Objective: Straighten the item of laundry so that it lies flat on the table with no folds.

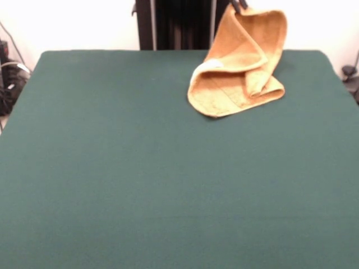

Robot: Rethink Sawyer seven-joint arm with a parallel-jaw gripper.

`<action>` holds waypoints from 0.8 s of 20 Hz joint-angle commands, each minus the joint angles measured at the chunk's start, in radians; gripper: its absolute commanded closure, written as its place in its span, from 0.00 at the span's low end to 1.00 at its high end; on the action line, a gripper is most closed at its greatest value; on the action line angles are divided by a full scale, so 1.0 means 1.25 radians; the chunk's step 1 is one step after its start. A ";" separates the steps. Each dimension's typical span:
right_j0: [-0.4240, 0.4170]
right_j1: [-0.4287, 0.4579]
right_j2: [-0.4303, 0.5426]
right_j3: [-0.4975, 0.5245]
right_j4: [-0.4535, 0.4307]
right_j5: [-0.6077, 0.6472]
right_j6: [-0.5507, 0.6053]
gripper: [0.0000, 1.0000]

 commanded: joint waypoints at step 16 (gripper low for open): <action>-0.032 0.040 0.149 -0.091 0.056 0.174 0.087 1.00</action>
